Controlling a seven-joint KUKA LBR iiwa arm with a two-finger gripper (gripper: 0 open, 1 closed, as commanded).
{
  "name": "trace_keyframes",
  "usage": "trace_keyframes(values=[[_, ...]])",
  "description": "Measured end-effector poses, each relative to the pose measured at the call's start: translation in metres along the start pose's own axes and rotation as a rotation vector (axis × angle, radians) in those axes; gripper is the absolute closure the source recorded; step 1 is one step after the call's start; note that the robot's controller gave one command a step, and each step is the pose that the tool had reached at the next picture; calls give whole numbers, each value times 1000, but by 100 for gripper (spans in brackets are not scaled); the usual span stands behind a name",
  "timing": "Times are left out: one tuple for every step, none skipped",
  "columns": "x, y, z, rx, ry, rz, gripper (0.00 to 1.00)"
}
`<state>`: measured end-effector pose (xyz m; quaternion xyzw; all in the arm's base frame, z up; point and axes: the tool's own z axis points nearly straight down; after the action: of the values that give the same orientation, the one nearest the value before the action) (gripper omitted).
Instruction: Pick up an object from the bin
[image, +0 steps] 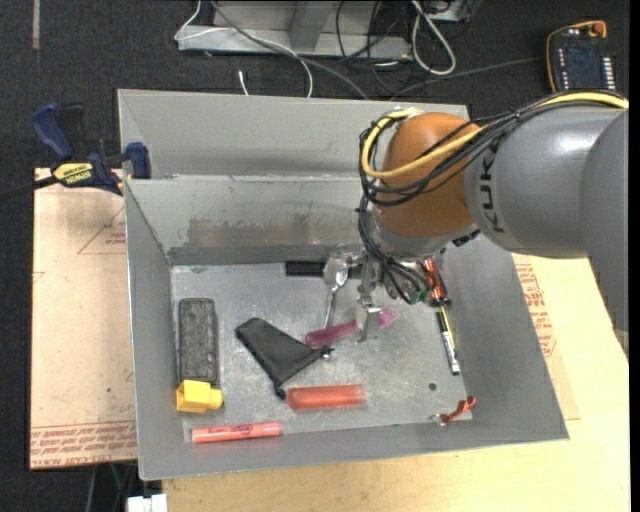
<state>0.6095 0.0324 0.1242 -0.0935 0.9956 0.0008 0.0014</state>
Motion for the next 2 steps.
trace_keyframes(values=[[14,-11,-28,0,-8,-107,0],[11,5,9,-4,4,-395,0]])
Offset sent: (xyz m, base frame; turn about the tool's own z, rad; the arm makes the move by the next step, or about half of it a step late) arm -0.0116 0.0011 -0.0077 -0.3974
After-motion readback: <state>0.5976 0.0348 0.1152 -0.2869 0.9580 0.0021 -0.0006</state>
